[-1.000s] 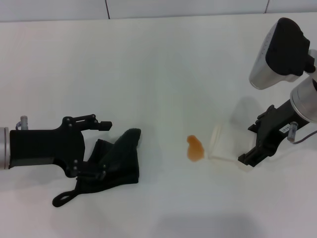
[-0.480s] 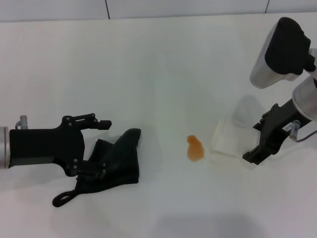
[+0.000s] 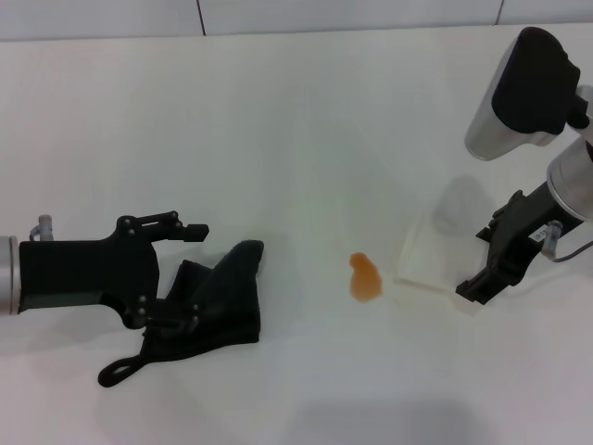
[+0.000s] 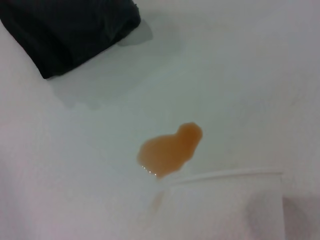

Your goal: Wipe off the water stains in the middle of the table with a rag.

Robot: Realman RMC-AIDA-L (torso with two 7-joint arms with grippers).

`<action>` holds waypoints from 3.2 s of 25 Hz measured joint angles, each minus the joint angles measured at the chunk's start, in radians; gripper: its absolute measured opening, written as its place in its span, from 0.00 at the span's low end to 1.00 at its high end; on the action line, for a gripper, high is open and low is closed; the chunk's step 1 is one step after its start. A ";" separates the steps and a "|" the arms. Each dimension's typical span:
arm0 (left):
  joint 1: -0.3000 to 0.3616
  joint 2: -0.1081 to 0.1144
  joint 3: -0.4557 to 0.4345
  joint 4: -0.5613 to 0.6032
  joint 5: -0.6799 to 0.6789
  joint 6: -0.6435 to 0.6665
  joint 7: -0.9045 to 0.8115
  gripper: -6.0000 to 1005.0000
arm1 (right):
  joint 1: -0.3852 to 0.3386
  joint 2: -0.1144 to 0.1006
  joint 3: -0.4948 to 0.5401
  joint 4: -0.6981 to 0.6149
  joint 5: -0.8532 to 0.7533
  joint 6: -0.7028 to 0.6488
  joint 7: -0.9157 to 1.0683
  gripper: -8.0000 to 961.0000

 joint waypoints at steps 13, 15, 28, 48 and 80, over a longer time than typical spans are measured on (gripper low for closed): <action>0.000 0.001 -0.004 -0.011 0.000 -0.002 0.012 0.87 | 0.003 0.000 0.001 -0.001 -0.002 -0.014 0.011 0.80; 0.000 0.001 -0.004 -0.011 0.000 -0.002 0.012 0.87 | 0.003 0.000 0.004 -0.004 0.001 -0.017 0.011 0.78; 0.000 0.001 -0.006 -0.011 -0.001 -0.006 0.020 0.87 | -0.048 0.000 0.084 -0.118 0.058 -0.002 -0.001 0.73; -0.002 0.001 -0.007 -0.012 -0.030 -0.012 0.065 0.87 | -0.192 -0.002 0.147 0.101 0.442 0.355 -0.417 0.73; 0.006 0.002 -0.006 -0.042 -0.024 -0.015 0.067 0.87 | -0.271 -0.002 0.228 0.542 0.839 0.523 -0.898 0.72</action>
